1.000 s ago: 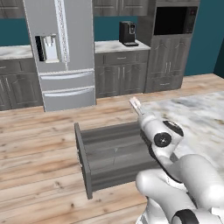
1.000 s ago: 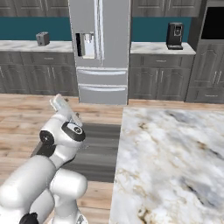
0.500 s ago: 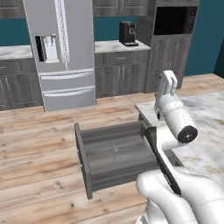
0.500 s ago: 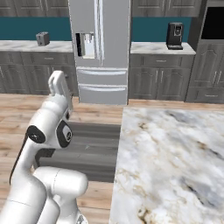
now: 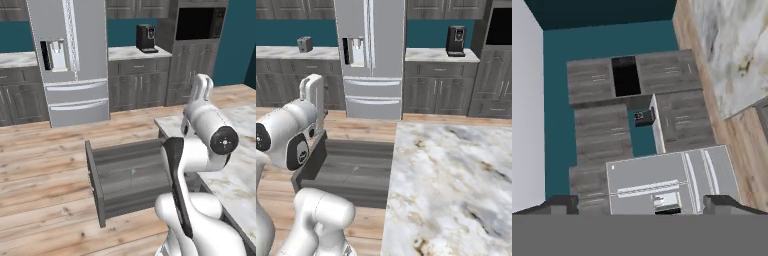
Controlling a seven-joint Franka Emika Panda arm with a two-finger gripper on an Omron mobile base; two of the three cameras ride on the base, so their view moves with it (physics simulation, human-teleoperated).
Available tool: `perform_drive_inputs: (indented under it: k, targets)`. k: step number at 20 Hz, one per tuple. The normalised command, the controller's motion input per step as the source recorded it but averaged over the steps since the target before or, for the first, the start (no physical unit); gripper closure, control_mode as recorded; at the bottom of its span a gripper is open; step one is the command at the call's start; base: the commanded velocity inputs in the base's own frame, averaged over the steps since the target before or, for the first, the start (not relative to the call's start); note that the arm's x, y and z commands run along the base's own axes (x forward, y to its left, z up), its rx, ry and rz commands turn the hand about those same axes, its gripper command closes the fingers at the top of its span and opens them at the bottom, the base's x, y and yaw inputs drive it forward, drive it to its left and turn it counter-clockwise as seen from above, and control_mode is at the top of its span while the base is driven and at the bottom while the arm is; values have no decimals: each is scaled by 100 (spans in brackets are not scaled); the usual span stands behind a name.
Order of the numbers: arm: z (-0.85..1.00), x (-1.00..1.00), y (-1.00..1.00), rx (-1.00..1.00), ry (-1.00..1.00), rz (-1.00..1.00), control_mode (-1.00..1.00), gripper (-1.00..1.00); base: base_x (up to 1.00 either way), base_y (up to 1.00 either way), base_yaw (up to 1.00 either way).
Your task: Organize the utensils by type. Pick up the wooden spoons from the counter and place them in the open cabinet. Then pick up the metallic utensils from the counter and place them in the open drawer.
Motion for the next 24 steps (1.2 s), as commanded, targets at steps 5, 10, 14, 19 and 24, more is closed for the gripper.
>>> perform_drive_inputs:
  k: [5,10,14,19,24]
  targets:
    - [-39,-4,10,-5,64,-11,-100,-100,0,0,0]
    - [-52,9,-16,0,85,-6,-100,-100,0,0,0]
    - [-84,1,-33,10,62,-4,-100,-100,0,0,0]
    - [-100,3,-5,6,27,-2,-100,-100,0,0,0]
    - [-100,18,2,2,6,0,-100,-100,0,0,0]
